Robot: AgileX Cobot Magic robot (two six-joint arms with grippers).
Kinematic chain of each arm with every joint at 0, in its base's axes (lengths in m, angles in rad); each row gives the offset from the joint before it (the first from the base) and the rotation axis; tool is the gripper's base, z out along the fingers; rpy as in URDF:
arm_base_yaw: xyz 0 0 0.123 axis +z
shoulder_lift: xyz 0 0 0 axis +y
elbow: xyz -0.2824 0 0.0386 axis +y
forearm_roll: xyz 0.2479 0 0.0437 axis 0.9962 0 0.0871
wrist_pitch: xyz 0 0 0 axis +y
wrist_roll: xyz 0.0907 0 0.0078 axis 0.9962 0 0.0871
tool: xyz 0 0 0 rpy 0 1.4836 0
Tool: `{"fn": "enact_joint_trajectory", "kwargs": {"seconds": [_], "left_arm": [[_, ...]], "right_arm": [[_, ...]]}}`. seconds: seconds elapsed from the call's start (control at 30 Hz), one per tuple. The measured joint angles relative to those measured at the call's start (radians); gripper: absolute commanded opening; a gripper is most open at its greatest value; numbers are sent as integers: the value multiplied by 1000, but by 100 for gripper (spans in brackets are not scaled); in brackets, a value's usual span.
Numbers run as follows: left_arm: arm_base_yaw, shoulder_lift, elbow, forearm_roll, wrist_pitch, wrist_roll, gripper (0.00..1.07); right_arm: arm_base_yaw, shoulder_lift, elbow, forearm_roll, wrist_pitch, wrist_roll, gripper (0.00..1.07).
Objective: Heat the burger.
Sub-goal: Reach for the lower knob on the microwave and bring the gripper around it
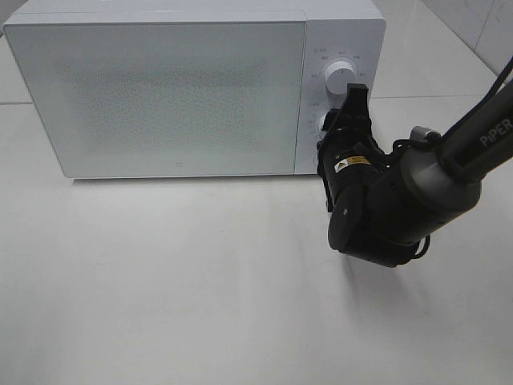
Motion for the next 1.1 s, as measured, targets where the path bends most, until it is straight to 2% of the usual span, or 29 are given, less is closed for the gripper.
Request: {"fn": "enact_joint_trajectory", "kwargs": {"seconds": [0.6,0.93,1.03,1.1], "left_arm": [[0,0,0,0,0,0,98],[0,0,0,0,0,0,98],[0,0,0,0,0,0,98],[0,0,0,0,0,0,98]], "right_arm": [[0,0,0,0,1,47,3],[0,0,0,1,1,47,13],[0,0,0,1,1,47,18],[0,0,0,4,1,47,26]]}}
